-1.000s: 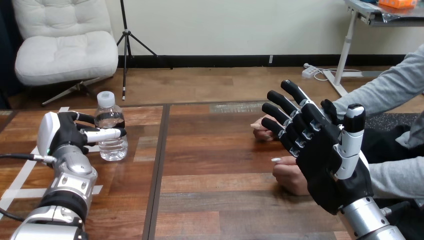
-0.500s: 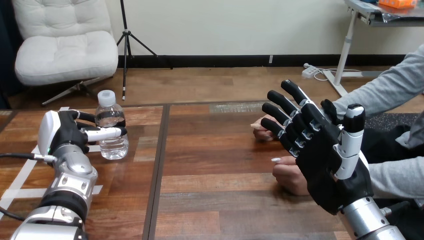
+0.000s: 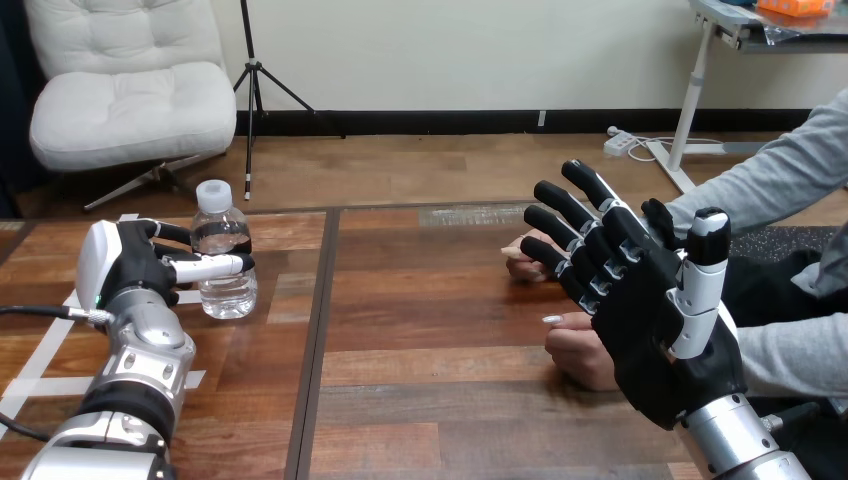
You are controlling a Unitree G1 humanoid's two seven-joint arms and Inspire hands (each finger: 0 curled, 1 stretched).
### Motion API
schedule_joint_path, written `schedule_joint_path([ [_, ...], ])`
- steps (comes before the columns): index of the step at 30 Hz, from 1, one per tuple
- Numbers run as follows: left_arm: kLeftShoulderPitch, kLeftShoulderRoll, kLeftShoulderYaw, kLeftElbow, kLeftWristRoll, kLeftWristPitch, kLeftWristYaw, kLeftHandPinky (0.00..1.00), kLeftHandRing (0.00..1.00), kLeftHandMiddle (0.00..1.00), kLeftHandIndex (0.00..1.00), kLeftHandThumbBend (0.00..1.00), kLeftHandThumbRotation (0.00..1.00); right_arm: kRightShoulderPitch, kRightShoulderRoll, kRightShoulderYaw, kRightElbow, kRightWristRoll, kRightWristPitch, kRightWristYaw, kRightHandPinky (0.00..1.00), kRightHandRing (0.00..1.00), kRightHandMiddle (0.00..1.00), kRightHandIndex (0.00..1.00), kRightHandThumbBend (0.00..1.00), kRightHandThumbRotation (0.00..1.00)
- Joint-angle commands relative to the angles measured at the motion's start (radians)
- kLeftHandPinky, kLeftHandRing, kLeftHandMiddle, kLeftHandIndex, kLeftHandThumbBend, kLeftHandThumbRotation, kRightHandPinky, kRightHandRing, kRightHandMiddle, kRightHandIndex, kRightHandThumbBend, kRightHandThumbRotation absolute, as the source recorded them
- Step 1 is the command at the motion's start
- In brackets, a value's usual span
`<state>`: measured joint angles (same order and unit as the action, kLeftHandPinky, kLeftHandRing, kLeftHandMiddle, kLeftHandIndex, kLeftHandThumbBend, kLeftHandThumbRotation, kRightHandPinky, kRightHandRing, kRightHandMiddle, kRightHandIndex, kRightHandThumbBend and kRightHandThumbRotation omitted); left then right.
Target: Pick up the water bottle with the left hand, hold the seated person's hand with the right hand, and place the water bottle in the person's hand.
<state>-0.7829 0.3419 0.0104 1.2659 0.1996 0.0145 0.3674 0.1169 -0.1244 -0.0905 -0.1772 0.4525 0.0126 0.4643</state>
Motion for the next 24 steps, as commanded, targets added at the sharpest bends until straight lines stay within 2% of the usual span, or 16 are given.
schedule_joint_path([
  [1,-0.044,0.016,-0.005,-0.033,0.009,-0.045,0.003,0.35,0.41,0.45,0.49,0.75,0.0,-0.041,-0.007,-0.007,-0.027,0.007,-0.007,-0.001,0.9,0.92,0.92,0.96,0.99,1.0],
  [16,-0.034,0.014,0.002,-0.048,0.001,-0.081,-0.005,0.33,0.38,0.43,0.48,0.75,0.0,-0.039,-0.007,-0.005,-0.027,0.002,-0.011,0.0,0.89,0.92,0.92,0.96,0.98,1.0],
  [24,-0.026,0.012,0.02,-0.062,-0.022,-0.11,-0.024,0.3,0.36,0.41,0.48,0.74,0.0,-0.041,-0.006,-0.006,-0.02,0.002,-0.015,0.002,0.89,0.92,0.92,0.96,0.98,1.0],
])
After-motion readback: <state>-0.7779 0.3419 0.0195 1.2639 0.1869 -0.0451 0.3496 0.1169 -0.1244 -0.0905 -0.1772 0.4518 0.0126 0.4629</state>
